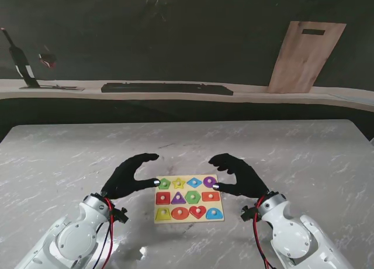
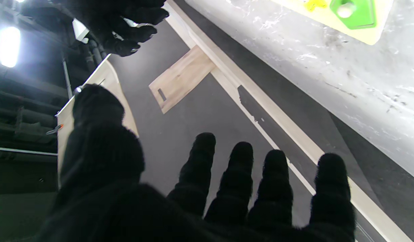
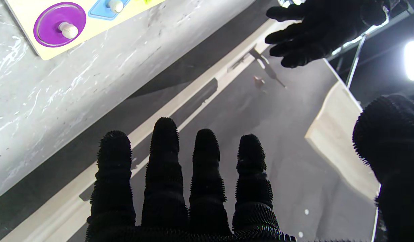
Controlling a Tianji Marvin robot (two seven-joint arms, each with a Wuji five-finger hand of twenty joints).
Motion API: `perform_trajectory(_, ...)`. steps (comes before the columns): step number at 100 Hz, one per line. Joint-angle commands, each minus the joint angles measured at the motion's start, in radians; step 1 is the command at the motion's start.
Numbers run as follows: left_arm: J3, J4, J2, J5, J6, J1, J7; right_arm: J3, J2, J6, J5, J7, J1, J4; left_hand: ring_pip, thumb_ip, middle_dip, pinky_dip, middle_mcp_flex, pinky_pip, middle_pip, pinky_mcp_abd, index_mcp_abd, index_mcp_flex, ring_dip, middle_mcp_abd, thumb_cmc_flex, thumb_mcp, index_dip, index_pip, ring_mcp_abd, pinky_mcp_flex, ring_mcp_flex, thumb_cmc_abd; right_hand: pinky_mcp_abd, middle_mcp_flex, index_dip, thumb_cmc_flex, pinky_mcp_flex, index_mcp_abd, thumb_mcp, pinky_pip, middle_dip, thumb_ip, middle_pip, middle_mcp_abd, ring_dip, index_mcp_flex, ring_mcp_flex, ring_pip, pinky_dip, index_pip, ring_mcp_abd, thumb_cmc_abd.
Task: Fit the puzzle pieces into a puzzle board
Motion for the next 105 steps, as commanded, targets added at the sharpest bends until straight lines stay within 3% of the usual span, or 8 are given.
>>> perform_trajectory(1, -0.015, -0.023, 0.003, -0.029, -0.013, 0.021, -0.021, 0.001, 0.001, -0.009, -0.005, -0.006, -0.015, -0.015, -0.026, 0.046, 0.015, 0.015, 0.011, -0.021, -0.022, -0.129, -0.045, -0.012, -0.001, -0.038, -0.01, 0.019, 0.01, -0.004, -0.065, 0.001, 0.031, -0.025, 0.033, -0.024, -0.009, -0.037, -0.019, -0.04, -0.026, 0.005, -0.012, -0.015, -0.015, -0.026, -0.002, -0.059, -0.01, -0.006, 0.006, -0.032, 0.014, 0.015)
perform_trajectory(13, -0.041, -0.05, 0.013, -0.026, -0.022, 0.05, -0.053, 0.004, 0.0, -0.02, -0.018, -0.017, -0.023, -0.025, -0.03, 0.047, 0.015, 0.02, 0.02, -0.028, -0.027, -0.13, -0.051, -0.014, -0.003, -0.039, -0.012, 0.023, 0.009, -0.008, -0.067, 0.003, 0.041, -0.021, 0.056, -0.023, -0.005, -0.025, -0.016, -0.061, -0.052, 0.017, -0.011, -0.007, -0.015, -0.033, 0.003, -0.065, -0.002, -0.002, 0.014, -0.035, 0.018, 0.039)
perform_trajectory(35, -0.071, -0.079, 0.014, 0.0, -0.045, 0.089, -0.041, -0.001, -0.002, -0.027, -0.031, -0.034, -0.02, -0.025, -0.035, 0.046, 0.015, 0.029, 0.035, -0.035, -0.036, -0.125, -0.053, 0.0, -0.004, -0.038, -0.013, 0.029, 0.01, -0.012, -0.063, 0.01, 0.055, -0.022, 0.051, -0.014, 0.006, 0.013, -0.015, -0.066, -0.144, 0.027, -0.008, 0.019, -0.009, -0.033, 0.013, -0.049, 0.005, 0.009, 0.019, -0.038, 0.018, 0.107)
perform_trajectory(51, -0.078, -0.092, 0.016, -0.004, -0.044, 0.098, -0.053, -0.005, -0.004, -0.022, -0.033, -0.042, -0.018, -0.026, -0.039, 0.046, 0.015, 0.035, 0.038, -0.039, -0.041, -0.125, -0.054, 0.003, -0.004, -0.036, -0.014, 0.034, 0.01, -0.016, -0.061, 0.011, 0.056, -0.024, 0.049, -0.01, 0.012, 0.031, -0.012, -0.066, -0.272, 0.032, -0.006, 0.058, -0.004, -0.032, 0.015, -0.045, 0.007, 0.015, 0.019, -0.036, 0.019, 0.19)
perform_trajectory(58, -0.073, -0.093, 0.016, -0.012, -0.036, 0.094, -0.059, -0.008, -0.004, -0.016, -0.032, -0.04, -0.014, -0.025, -0.04, 0.046, 0.014, 0.037, 0.036, -0.04, -0.044, -0.125, -0.054, 0.003, -0.004, -0.036, -0.013, 0.037, 0.01, -0.019, -0.059, 0.011, 0.057, -0.026, 0.049, -0.01, 0.013, -0.01, -0.012, -0.067, -0.219, 0.034, -0.006, 0.086, -0.004, -0.031, 0.016, -0.044, 0.007, 0.017, 0.018, -0.036, 0.02, 0.157)
perform_trajectory(105, -0.052, -0.098, 0.022, -0.033, 0.007, 0.079, -0.099, -0.016, -0.005, -0.01, -0.022, -0.037, -0.004, -0.022, -0.041, 0.045, 0.016, 0.044, 0.041, -0.057, -0.049, -0.12, -0.057, 0.006, 0.0, -0.037, -0.017, 0.059, 0.011, -0.027, -0.058, 0.017, 0.066, -0.027, 0.048, -0.008, 0.014, -0.015, -0.011, -0.067, -0.203, 0.036, -0.006, 0.082, -0.003, -0.031, 0.016, -0.04, 0.008, 0.019, 0.017, -0.037, 0.019, 0.155)
